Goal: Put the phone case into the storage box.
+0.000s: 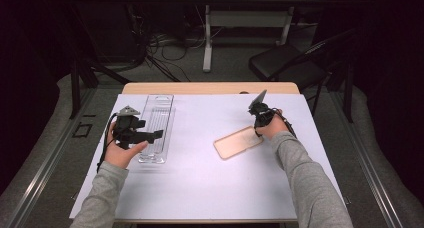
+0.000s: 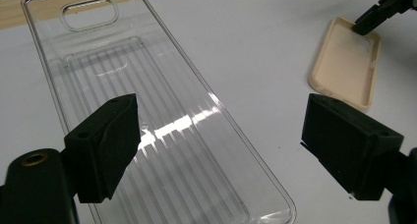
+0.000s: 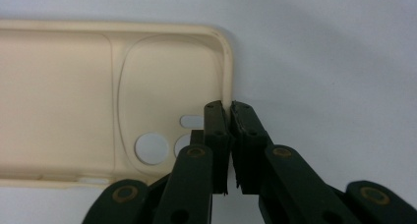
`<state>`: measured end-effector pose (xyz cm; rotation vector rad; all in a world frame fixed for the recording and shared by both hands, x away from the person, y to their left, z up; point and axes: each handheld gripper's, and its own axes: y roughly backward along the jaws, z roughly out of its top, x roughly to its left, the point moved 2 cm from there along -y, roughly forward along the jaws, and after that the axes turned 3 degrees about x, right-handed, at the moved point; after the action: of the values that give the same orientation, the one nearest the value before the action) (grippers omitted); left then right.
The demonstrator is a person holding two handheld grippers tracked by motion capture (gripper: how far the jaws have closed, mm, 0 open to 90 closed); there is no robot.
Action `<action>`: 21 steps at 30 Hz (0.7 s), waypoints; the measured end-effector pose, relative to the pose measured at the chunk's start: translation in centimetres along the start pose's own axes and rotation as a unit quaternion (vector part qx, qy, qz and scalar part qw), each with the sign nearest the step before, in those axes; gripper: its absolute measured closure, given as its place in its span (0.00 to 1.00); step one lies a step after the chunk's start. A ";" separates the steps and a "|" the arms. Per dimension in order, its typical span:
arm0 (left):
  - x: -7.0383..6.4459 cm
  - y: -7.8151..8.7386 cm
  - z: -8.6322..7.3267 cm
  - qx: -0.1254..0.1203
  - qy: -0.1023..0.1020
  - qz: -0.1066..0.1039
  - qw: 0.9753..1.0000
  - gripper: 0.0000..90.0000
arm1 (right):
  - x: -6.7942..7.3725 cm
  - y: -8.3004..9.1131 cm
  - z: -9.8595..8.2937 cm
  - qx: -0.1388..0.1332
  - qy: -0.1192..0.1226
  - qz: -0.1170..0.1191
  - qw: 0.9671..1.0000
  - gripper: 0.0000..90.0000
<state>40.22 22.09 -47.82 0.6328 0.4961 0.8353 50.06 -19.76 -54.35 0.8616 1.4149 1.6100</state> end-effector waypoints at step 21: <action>0.1 0.0 0.0 -0.001 0.001 0.001 1.000 0.16 | 0.0 0.0 0.0 0.000 -0.017 0.001 1.000 0.97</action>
<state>40.26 22.16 -47.85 0.6304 0.4967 0.8382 50.06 -19.70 -54.35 0.8878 1.3902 1.5898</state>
